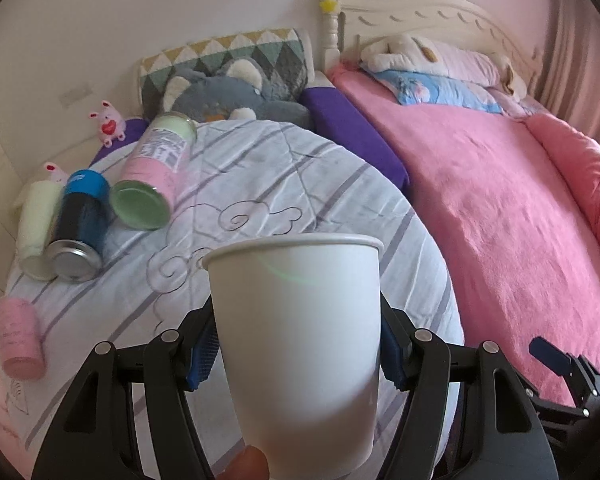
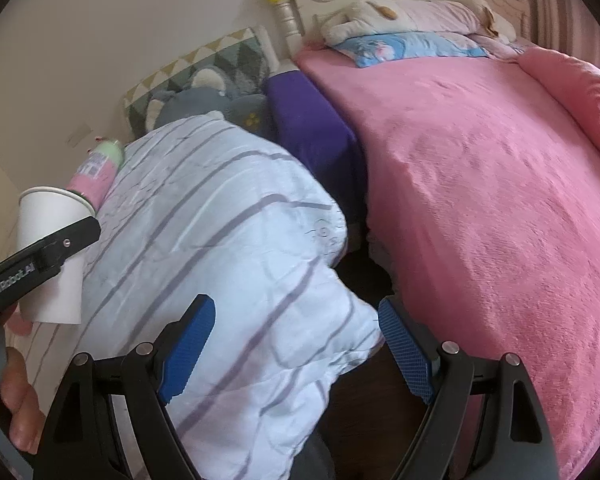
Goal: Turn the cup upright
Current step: 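Lift the white cup off the bed with the left gripper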
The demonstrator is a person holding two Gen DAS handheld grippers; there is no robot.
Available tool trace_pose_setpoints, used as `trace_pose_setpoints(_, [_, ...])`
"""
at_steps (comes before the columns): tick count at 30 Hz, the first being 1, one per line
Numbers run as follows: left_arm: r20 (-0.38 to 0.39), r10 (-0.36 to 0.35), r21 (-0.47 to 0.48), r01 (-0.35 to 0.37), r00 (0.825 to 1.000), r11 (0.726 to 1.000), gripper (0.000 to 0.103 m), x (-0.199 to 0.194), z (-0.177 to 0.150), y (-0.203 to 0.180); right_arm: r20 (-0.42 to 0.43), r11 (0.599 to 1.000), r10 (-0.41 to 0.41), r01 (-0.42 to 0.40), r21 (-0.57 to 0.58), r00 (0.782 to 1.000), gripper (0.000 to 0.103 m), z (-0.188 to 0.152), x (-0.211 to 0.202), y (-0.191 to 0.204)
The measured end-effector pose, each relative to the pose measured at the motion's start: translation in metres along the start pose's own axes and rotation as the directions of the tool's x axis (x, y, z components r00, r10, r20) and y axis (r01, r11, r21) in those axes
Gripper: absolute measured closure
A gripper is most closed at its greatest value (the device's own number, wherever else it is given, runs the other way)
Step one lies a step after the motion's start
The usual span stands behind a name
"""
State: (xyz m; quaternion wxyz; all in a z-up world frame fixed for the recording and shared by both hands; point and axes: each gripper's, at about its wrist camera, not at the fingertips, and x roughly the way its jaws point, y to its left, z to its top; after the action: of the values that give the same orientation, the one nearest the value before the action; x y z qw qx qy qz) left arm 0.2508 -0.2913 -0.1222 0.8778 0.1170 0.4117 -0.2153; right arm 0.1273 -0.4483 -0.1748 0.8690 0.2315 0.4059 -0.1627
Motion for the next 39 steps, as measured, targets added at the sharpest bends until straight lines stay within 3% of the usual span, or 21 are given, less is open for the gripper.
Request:
trace_pose_setpoints(12, [0.035, 0.011, 0.005, -0.011, 0.999, 1.000, 0.036, 0.029, 0.041, -0.028, -0.013, 1.000, -0.004, 0.004, 0.031, 1.000, 0.018, 0.011, 0.014, -0.025])
trace_pose_setpoints(19, [0.145, 0.065, -0.030, -0.061, 0.987, 0.998, 0.036, 0.050, 0.065, -0.030, -0.018, 0.999, -0.018, 0.019, 0.042, 1.000, 0.018, 0.016, 0.020, -0.034])
trace_pose_setpoints(26, [0.053, 0.085, -0.036, -0.083, 0.995, 0.996, 0.036, 0.081, 0.057, -0.033, -0.022, 0.999, -0.019, 0.020, 0.049, 1.000, 0.018, 0.016, 0.022, -0.038])
trace_pose_setpoints(39, [0.060, 0.058, -0.034, -0.056, 0.996, 0.998, 0.036, 0.061, 0.045, -0.038, 0.010, 1.000, 0.009, -0.010, 0.027, 1.000, 0.018, 0.019, 0.013, -0.033])
